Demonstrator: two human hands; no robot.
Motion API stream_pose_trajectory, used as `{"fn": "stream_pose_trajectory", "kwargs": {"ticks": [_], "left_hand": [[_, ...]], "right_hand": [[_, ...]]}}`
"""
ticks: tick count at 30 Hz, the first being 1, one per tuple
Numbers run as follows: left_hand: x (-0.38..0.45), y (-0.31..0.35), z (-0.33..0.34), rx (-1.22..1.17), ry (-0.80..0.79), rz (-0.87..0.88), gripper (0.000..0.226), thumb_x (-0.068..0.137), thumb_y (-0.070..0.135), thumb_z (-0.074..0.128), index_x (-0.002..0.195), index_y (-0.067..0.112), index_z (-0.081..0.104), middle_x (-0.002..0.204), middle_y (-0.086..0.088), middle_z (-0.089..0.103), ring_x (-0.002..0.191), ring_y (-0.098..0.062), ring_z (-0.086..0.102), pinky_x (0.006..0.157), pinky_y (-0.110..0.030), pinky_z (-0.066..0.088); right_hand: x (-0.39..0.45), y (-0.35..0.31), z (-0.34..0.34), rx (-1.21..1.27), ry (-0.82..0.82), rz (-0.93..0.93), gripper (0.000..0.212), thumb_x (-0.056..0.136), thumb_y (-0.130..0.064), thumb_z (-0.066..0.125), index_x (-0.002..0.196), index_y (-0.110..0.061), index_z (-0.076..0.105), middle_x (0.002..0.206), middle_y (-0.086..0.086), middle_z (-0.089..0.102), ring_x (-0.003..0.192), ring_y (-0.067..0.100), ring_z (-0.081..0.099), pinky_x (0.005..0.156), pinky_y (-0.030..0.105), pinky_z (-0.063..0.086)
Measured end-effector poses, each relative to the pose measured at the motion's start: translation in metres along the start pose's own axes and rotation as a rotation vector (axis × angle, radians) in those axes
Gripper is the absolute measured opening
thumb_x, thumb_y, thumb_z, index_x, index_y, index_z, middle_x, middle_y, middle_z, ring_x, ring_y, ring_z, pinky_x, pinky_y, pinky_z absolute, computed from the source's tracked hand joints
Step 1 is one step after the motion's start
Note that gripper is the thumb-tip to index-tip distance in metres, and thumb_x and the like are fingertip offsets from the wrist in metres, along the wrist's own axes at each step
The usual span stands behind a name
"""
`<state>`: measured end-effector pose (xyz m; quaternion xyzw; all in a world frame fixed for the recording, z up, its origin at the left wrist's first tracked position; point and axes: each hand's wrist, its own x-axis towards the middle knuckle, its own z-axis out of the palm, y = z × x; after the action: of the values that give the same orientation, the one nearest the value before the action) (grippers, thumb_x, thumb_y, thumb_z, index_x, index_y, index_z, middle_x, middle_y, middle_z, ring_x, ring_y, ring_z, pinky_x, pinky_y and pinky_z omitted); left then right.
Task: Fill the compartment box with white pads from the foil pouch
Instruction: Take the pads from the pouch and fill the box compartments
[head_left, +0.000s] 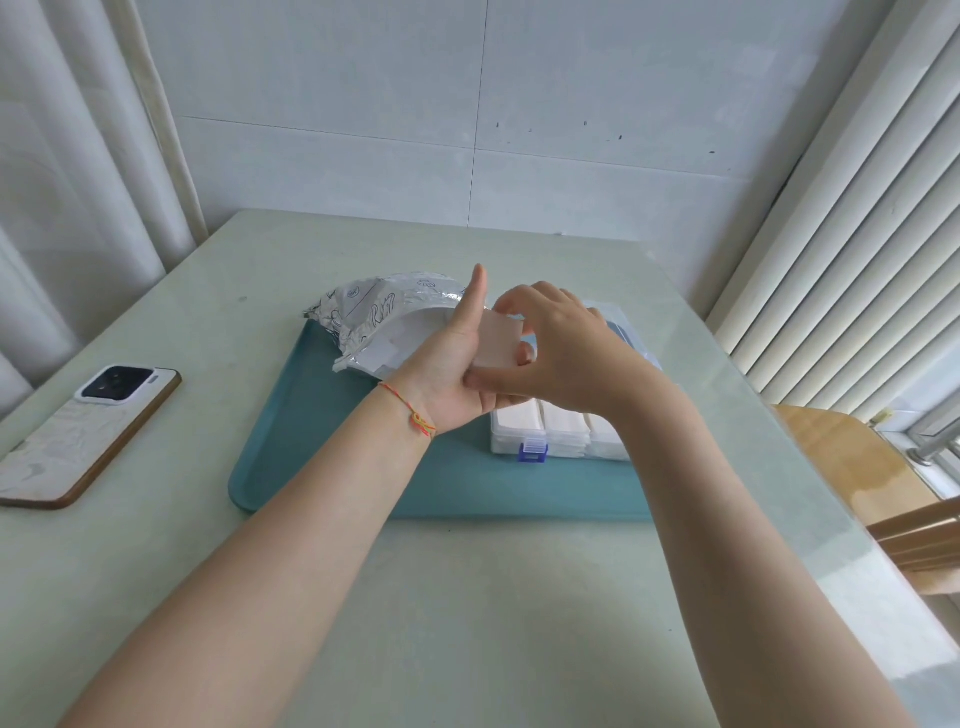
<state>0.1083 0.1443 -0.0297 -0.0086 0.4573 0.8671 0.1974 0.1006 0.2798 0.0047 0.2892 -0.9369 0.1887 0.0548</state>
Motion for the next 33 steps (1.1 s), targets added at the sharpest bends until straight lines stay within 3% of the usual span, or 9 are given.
{"fn": "stream_pose_trajectory", "kwargs": {"ticks": [5, 8, 12, 17, 20, 22, 26, 29, 33], "left_hand": [[0.000, 0.000, 0.001, 0.005, -0.085, -0.037, 0.079, 0.086, 0.081, 0.021, 0.109, 0.017, 0.061, 0.096, -0.005, 0.057, 0.090, -0.019, 0.057, 0.075, -0.031, 0.051], [0.002, -0.002, 0.000, 0.027, -0.045, -0.034, 0.075, 0.087, 0.079, 0.024, 0.101, 0.018, 0.064, 0.088, -0.005, 0.059, 0.081, -0.019, 0.057, 0.070, -0.031, 0.052], [0.002, -0.004, -0.001, 0.090, -0.002, -0.009, 0.060, 0.089, 0.076, 0.032, 0.091, 0.022, 0.059, 0.076, 0.004, 0.054, 0.060, -0.009, 0.053, 0.052, -0.021, 0.038], [-0.002, -0.003, 0.003, 0.206, -0.101, 0.063, 0.063, 0.089, 0.074, 0.030, 0.092, 0.024, 0.069, 0.073, 0.002, 0.051, 0.057, -0.011, 0.041, 0.048, -0.022, 0.016], [0.001, -0.004, 0.010, 0.271, -0.169, 0.042, 0.066, 0.090, 0.074, 0.026, 0.086, 0.025, 0.070, 0.073, -0.002, 0.049, 0.061, -0.012, 0.040, 0.046, -0.021, 0.018], [0.003, -0.003, 0.016, 0.320, -0.177, 0.011, 0.070, 0.089, 0.076, 0.024, 0.097, 0.023, 0.069, 0.080, -0.005, 0.058, 0.067, -0.015, 0.050, 0.047, -0.020, 0.030], [0.014, -0.005, 0.029, 0.487, 0.090, 0.002, 0.069, 0.094, 0.069, 0.032, 0.121, 0.011, 0.059, 0.096, -0.014, 0.065, 0.084, -0.027, 0.067, 0.062, -0.031, 0.055], [0.021, -0.013, 0.040, 0.652, 0.289, 0.123, 0.036, 0.101, 0.044, 0.045, 0.106, 0.011, 0.058, 0.086, -0.010, 0.063, 0.073, -0.023, 0.064, 0.064, -0.032, 0.053], [0.036, -0.028, 0.053, 0.916, 0.345, 0.174, 0.016, 0.096, 0.021, 0.051, 0.093, 0.010, 0.062, 0.079, -0.007, 0.065, 0.067, -0.021, 0.062, 0.064, -0.029, 0.050]], "right_hand": [[-0.001, 0.000, -0.002, 0.022, -0.060, -0.001, 0.071, 0.070, -0.051, 0.077, 0.130, -0.027, 0.047, 0.120, -0.006, 0.051, 0.113, 0.017, 0.045, 0.098, 0.037, 0.035], [0.001, 0.001, -0.002, 0.013, 0.013, 0.012, 0.064, 0.074, -0.056, 0.072, 0.125, -0.023, 0.051, 0.113, -0.005, 0.055, 0.109, 0.018, 0.048, 0.098, 0.040, 0.039], [-0.001, 0.003, -0.005, 0.048, -0.098, 0.038, 0.073, 0.071, -0.059, 0.075, 0.131, -0.026, 0.048, 0.118, -0.008, 0.051, 0.113, 0.011, 0.047, 0.099, 0.032, 0.038], [-0.004, 0.018, -0.020, 0.490, -0.136, 0.116, 0.028, 0.093, -0.037, 0.062, 0.115, -0.020, 0.064, 0.098, -0.005, 0.069, 0.086, 0.003, 0.063, 0.082, 0.021, 0.045], [-0.005, 0.028, -0.021, 0.618, -0.167, 0.160, 0.016, 0.095, -0.018, 0.059, 0.105, -0.010, 0.068, 0.074, -0.002, 0.069, 0.069, 0.007, 0.062, 0.073, 0.023, 0.045], [-0.006, 0.040, -0.020, 0.633, -0.129, 0.174, 0.014, 0.093, -0.016, 0.061, 0.100, -0.008, 0.069, 0.075, -0.001, 0.068, 0.070, 0.010, 0.060, 0.078, 0.029, 0.046], [-0.017, 0.075, -0.033, 0.704, 0.067, 0.260, 0.010, 0.091, -0.015, 0.066, 0.097, -0.008, 0.072, 0.090, 0.004, 0.073, 0.084, 0.014, 0.067, 0.091, 0.037, 0.054], [-0.031, 0.098, -0.042, 0.729, 0.038, 0.301, 0.012, 0.092, -0.009, 0.065, 0.101, -0.003, 0.072, 0.082, 0.011, 0.072, 0.070, 0.016, 0.067, 0.078, 0.034, 0.056], [-0.044, 0.119, -0.034, 0.601, -0.035, 0.376, 0.017, 0.092, -0.004, 0.062, 0.102, -0.010, 0.073, 0.083, 0.012, 0.071, 0.064, 0.015, 0.064, 0.071, 0.032, 0.057]]}}
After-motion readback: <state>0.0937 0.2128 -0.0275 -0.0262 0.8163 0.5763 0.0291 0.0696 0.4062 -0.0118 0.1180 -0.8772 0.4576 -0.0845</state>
